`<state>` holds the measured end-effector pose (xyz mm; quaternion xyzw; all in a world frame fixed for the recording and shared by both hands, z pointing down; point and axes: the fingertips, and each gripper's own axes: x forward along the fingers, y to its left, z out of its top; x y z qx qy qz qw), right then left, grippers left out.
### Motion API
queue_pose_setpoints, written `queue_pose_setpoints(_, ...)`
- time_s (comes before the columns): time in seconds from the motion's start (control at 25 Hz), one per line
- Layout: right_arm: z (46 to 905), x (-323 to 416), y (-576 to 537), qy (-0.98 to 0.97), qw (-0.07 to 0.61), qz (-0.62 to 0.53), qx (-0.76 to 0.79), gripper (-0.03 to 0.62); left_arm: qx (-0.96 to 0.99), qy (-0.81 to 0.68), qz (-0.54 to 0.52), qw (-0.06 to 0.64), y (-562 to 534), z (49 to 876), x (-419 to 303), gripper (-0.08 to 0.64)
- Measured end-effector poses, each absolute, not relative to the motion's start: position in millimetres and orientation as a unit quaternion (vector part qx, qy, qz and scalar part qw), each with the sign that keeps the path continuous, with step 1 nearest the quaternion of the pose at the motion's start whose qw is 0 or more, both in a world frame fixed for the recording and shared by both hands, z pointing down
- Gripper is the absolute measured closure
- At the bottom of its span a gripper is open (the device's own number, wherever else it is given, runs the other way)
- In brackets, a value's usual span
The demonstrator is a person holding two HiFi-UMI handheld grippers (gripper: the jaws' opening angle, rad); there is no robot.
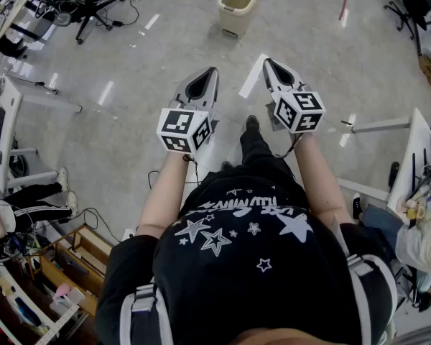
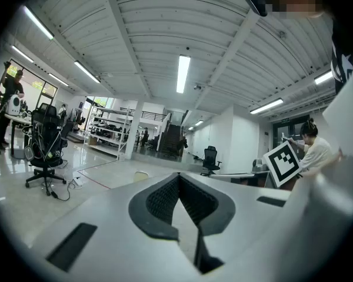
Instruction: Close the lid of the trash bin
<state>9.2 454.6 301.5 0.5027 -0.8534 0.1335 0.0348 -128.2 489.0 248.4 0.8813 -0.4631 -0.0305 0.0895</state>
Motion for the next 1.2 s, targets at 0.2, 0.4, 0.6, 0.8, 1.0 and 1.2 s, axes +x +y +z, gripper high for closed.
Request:
queue_pose_setpoints(0.2,303.8,10.4,423.4,-0.854,0.031,0.136,0.501,0.587,0.878,-0.469,-0.03,0.094,466.6,252.5,-130.1,0.549)
queue_pose_setpoints(0.4,310.7,9.4,378.8,-0.856,0.031,0.145,0.495,0.586,0.872,-0.478,-0.024,0.104,424.0,260.2,-130.8,0.549)
queue_pose_setpoints(0.6,317.9,32.6,324.9,-0.853,0.031,0.157,0.497,0.588,0.871,-0.479,-0.017,0.106,371.2,263.2,-109.1,0.549)
queue_pose_setpoints(0.8,314.9,65.3,269.2,-0.849,0.032,0.162,0.501,0.588,0.87,-0.479,-0.011,0.118,315.2,264.1,-80.8,0.549)
queue_pose_setpoints(1.0,313.6,109.7,217.5,-0.837,0.026,0.166,0.52,0.588,0.872,-0.475,-0.001,0.12,264.7,265.6,-45.9,0.549)
queue_pose_setpoints(1.2,319.2,136.4,178.8,-0.834,0.022,0.18,0.522,0.588,0.87,-0.479,0.004,0.121,221.8,265.3,-24.6,0.549)
